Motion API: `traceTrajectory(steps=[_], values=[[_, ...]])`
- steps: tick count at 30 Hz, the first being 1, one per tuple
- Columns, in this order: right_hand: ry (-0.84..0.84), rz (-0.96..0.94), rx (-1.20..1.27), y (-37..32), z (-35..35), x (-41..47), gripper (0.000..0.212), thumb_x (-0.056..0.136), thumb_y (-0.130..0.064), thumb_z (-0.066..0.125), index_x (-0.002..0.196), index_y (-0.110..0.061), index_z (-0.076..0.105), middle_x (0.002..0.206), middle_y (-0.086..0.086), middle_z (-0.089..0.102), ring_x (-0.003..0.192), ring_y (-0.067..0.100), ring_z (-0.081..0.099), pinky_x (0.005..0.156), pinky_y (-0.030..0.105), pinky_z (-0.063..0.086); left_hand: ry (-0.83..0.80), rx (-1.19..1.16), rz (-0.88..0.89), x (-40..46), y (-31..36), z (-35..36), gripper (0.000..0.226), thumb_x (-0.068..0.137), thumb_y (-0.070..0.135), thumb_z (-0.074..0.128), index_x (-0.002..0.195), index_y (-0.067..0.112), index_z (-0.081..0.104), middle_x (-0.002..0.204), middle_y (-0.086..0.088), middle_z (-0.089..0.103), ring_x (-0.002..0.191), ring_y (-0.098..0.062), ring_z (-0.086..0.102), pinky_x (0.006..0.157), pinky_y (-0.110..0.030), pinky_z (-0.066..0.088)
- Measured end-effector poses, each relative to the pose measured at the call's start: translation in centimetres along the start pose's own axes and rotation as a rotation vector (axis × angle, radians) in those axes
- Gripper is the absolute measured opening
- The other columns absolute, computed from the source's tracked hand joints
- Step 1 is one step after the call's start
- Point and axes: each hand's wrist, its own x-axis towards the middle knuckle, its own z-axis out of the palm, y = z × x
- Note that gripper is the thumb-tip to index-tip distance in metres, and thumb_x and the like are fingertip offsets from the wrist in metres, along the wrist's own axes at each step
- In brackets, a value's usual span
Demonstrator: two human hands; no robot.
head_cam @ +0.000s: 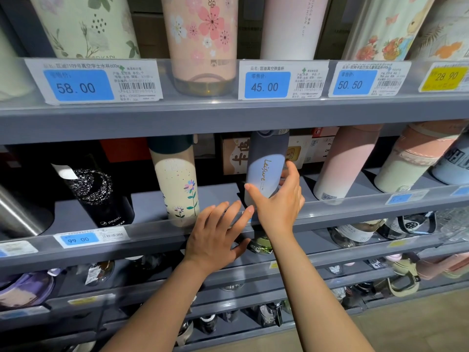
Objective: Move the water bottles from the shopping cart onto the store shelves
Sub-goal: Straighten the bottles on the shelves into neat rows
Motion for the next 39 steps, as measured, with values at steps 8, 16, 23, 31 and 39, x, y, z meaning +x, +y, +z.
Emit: traceTrajectory(steps=[8,16,23,31,39], values=[[-0.045,-0.011,0.025,0.1,-0.6,-0.4,0.096,0.066,-0.049,0.075,0.144,-0.017,0.03,0.124,-0.004,0.053,0.117,0.018,0.05,0.105,0.041,0.027,0.001,-0.032,-0.009,-0.1,0.0,0.0,0.068,0.085,0.053,0.055,0.142,0.018,0.041,0.134,-0.008,0.047,0.116,-0.027,0.047,0.097,-0.041,0.034],[-0.105,-0.001,0.077,-0.1,-2.5,-1.3,0.094,0.071,-0.046,0.078,0.146,-0.024,0.026,0.135,-0.003,0.049,0.118,0.006,0.046,0.102,0.048,0.04,-0.086,-0.073,-0.018,0.1,0.0,-0.6,0.073,0.078,0.05,0.061,0.142,0.021,0.043,0.128,-0.006,0.06,0.114,-0.024,0.048,0.097,-0.039,0.033],[-0.102,0.02,-0.008,-1.4,-1.5,-0.8,0.088,0.068,-0.053,0.075,0.139,-0.031,0.028,0.124,-0.009,0.054,0.115,0.009,0.05,0.1,0.05,0.041,-0.077,-0.258,-0.001,0.3,-0.4,-0.7,0.067,0.077,0.038,0.068,0.136,0.015,0.049,0.124,-0.012,0.063,0.106,-0.027,0.058,0.088,-0.04,0.042],[-0.195,0.087,0.01,-1.5,-2.1,0.3,0.076,0.073,-0.029,0.082,0.133,-0.028,0.035,0.107,-0.028,0.052,0.098,-0.009,0.054,0.093,0.031,0.048,-0.085,-0.337,-0.023,-0.1,-0.4,-0.7,0.063,0.081,0.03,0.063,0.14,0.014,0.048,0.13,-0.011,0.06,0.115,-0.026,0.051,0.097,-0.04,0.037],[-0.265,0.053,-0.026,-1.4,-2.7,0.3,0.073,0.078,-0.03,0.077,0.136,-0.029,0.033,0.122,-0.012,0.057,0.113,0.007,0.055,0.095,0.035,0.048,-0.106,-0.307,-0.013,0.0,-0.5,-1.0,0.062,0.081,0.029,0.063,0.14,0.013,0.052,0.131,-0.011,0.06,0.115,-0.027,0.051,0.098,-0.04,0.036]])
